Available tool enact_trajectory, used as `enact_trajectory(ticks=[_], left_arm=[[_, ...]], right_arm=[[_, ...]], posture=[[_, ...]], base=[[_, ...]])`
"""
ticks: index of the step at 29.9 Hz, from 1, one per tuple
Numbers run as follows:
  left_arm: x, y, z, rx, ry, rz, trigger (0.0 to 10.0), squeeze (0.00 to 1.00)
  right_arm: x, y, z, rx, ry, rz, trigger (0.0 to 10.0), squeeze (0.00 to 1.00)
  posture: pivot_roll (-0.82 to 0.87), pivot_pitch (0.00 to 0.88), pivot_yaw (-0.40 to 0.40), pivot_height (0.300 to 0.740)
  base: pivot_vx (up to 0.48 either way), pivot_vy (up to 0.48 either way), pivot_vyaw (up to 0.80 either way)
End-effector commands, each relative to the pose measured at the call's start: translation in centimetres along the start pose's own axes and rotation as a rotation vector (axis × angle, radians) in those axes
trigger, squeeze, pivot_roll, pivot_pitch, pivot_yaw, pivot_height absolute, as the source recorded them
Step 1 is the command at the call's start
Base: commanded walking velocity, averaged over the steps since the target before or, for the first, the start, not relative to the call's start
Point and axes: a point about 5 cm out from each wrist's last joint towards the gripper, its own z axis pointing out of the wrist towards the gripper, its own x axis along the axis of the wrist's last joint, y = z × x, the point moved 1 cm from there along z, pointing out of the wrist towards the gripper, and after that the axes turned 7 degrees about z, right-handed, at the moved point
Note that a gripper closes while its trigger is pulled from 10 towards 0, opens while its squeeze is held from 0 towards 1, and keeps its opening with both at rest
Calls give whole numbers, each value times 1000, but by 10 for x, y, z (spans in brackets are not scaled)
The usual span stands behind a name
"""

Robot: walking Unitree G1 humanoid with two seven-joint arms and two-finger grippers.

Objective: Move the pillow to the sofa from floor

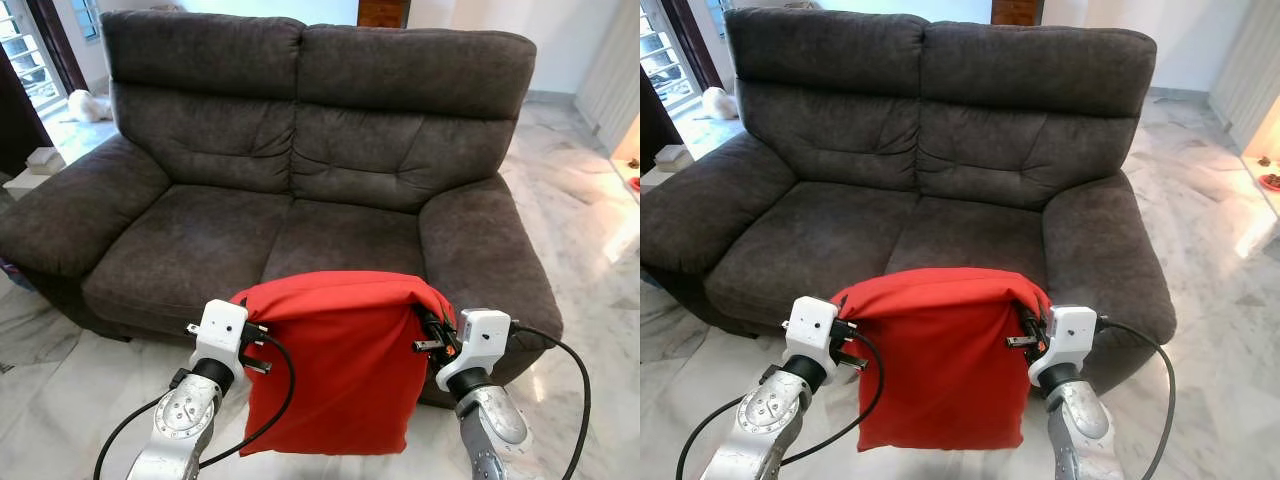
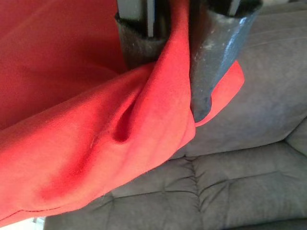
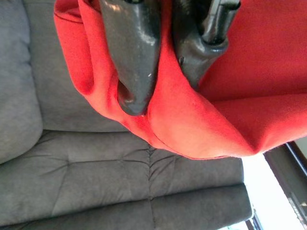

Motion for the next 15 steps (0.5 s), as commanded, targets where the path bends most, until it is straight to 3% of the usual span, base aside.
enact_trajectory(ticks=[1,15], left_arm=[[21,-17,1,73,97,12,10000,0],[23,-18,1,73,105,14,10000,0]], right_arm=[[25,5,3,-23,112,-26,10000,0],[25,4,3,-18,124,-82,10000,0]], posture=[[103,79,-2,740],[112,75,-10,740]], base=[[352,0,-538],[352,0,0]])
